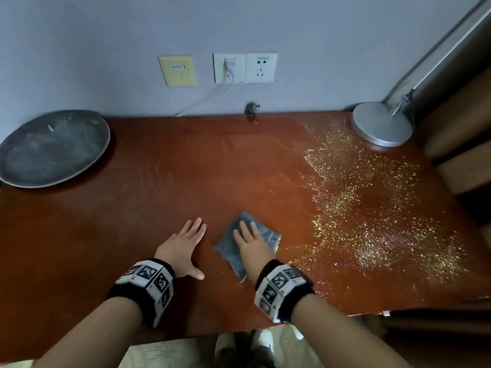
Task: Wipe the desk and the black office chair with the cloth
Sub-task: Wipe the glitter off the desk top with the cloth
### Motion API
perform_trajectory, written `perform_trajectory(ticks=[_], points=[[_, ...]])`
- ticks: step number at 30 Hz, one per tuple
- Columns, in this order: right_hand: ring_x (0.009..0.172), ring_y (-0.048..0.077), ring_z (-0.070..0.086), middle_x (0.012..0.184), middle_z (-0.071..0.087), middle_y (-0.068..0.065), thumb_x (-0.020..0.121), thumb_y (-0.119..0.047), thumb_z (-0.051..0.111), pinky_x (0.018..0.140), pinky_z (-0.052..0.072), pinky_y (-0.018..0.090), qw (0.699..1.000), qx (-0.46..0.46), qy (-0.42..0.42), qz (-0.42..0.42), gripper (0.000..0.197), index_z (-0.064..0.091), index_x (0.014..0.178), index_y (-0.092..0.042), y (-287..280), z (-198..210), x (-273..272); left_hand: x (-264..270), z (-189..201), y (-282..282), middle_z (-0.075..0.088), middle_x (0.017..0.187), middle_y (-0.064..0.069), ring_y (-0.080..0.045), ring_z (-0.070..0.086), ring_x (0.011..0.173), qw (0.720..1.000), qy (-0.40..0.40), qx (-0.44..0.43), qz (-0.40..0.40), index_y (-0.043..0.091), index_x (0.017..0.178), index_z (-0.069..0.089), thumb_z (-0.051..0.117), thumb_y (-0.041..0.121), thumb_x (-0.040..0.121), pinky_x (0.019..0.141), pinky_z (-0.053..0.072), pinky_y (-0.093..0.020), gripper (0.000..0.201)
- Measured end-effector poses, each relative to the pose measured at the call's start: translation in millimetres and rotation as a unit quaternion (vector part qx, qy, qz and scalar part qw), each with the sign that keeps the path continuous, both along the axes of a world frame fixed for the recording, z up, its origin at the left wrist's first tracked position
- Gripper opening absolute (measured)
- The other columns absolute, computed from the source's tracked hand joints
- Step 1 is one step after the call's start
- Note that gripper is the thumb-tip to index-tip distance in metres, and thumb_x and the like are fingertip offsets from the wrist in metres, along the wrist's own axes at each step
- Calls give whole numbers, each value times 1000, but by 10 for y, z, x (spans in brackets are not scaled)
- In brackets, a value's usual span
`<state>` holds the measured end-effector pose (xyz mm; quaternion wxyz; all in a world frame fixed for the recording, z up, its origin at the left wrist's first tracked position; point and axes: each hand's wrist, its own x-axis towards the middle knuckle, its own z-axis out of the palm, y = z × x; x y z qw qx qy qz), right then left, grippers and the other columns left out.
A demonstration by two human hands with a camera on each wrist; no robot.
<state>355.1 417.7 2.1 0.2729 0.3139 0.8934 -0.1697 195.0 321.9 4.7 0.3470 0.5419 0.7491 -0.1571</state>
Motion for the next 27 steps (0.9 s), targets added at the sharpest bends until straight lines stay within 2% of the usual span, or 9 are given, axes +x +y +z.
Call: perform_trajectory(ticks=[4,7,10,17,19,21,23,25,27], points=[[144,24,-14,157,-16,5,91,-12,56,118,5,39,998,-12,38,59,83,-2,150,-11,-261,-169,-29,-28,10,19,-27,155,3,-16,-18,145,1000,-4,0,0,17,149,-16,74,45,75,118,7,-41,120],[145,26,-9,157,-14,6,95,-6,43,116,12,52,997,2,31,-71,70,0,150,-15,293,-114,306,-33,-4,-29,-28,154,7,-13,-19,144,1000,-15,10,8,20,149,-17,73,44,77,119,7,-39,118],[145,28,-6,156,-15,4,95,-4,44,115,16,47,991,40,-6,-125,74,-5,150,-14,614,14,450,-24,-17,-65,-28,153,7,-12,-19,144,1000,-20,20,9,20,149,-17,72,42,79,119,7,-37,115],[145,24,-8,158,-3,5,102,-15,26,118,1,38,992,-62,96,47,49,14,149,-9,-807,-191,54,-47,-60,-35,-24,155,7,-15,-14,146,999,-4,38,5,20,151,-10,74,34,78,118,19,-36,112],[142,21,23,151,31,3,93,-12,33,113,24,30,986,-37,161,12,46,46,138,-12,-785,-304,176,-51,-74,-45,-23,156,5,-14,-14,146,999,-3,41,7,20,151,-10,75,37,77,118,18,-36,114],[117,21,56,123,63,1,72,-20,46,91,51,31,991,-29,131,-23,43,72,106,-15,-597,-219,424,-37,-44,-44,-24,155,8,-13,-16,145,999,-10,29,8,20,150,-13,75,40,75,119,16,-37,117],[126,22,49,139,47,7,71,-16,66,93,50,34,993,37,88,-68,58,56,126,-1,-215,-147,706,-16,-19,-35,-26,154,9,-12,-18,144,1000,-10,22,13,21,150,-15,74,41,76,119,17,-38,117],[145,24,7,157,-1,9,94,-12,49,115,17,33,991,80,53,-90,68,9,149,-5,169,-107,1002,7,-5,-26,-27,154,7,-12,-18,144,1000,-3,21,16,21,150,-15,73,41,77,118,21,-39,116],[144,28,-9,156,-15,8,100,-10,34,117,6,39,990,97,14,-104,64,-7,149,-10,259,-3,1012,40,-8,-16,-27,155,6,-14,-19,144,1000,-1,21,19,21,150,-15,74,44,75,117,22,-40,118]])
